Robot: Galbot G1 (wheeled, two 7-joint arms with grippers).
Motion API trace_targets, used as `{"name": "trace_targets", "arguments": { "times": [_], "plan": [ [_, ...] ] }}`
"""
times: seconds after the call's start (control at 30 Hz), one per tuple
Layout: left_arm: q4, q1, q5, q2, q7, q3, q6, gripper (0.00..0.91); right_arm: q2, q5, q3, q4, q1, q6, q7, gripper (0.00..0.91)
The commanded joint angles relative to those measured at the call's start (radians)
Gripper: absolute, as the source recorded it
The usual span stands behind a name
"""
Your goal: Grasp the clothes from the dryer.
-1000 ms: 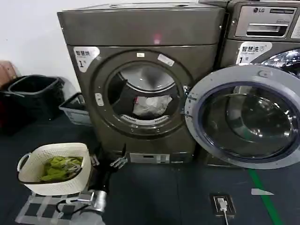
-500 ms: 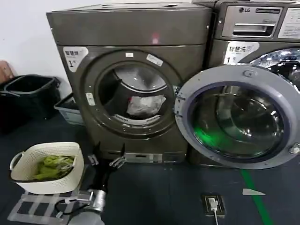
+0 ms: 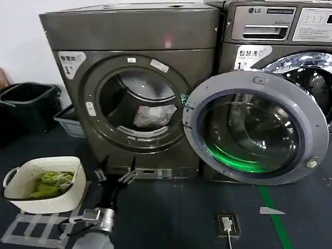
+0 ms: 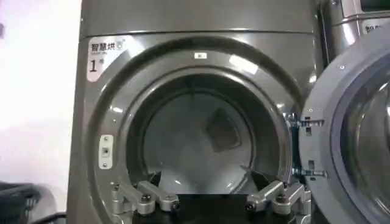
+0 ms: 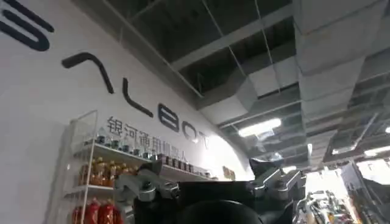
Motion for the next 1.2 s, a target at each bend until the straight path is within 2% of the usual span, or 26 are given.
{"name": "trace_targets", "arguments": {
  "times": [0.03,1.2],
  "plan": [
    [0.01,-0.02,-0.003,0.014,0.001,0.008,0.005,0.907,-0.002,0.011,-0.001,0.004,-0.001,0.02,-0.007,0.907],
    [0.02,-0.032,-0.006,0.007,0.006,0.011,0.006,0.907,0.003,0.025,0.001,0.0,0.003,0.033,0.0,0.907]
  ]
}}
